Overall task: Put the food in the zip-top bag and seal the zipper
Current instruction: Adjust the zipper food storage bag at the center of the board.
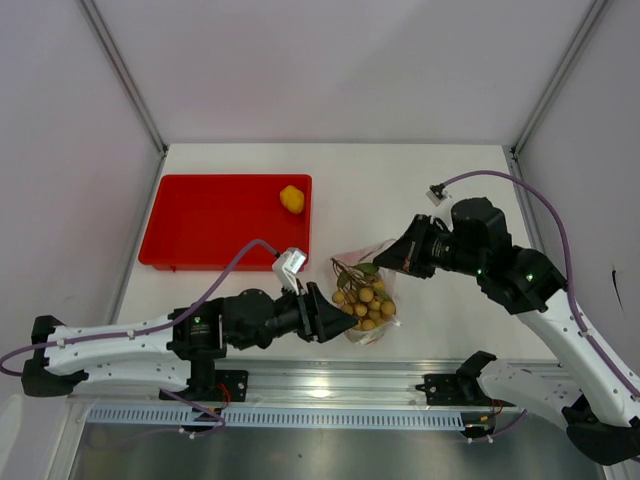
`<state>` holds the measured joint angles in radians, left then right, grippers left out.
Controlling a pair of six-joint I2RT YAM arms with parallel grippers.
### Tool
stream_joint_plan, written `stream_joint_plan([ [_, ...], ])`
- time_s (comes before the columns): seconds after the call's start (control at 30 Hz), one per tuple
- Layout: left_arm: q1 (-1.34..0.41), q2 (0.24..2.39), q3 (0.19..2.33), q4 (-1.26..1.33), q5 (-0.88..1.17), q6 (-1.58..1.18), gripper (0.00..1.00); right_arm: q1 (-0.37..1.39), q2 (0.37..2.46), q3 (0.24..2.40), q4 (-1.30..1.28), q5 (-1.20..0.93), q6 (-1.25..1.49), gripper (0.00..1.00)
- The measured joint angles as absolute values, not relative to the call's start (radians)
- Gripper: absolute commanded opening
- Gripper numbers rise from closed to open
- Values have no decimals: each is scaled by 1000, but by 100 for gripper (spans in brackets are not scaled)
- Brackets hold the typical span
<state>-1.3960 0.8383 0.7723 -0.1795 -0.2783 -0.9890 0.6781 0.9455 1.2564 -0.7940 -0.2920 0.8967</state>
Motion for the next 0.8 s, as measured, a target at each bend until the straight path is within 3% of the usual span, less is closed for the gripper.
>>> stream_joint_plan([
  [0.37,-1396,850,774,-257,-294,-1087,44,678,927,1256,-793,-177,899,0],
  [0.8,-1397,886,778,-274,-326,-1116,52,685,915,1256,-792,-133,904,0],
])
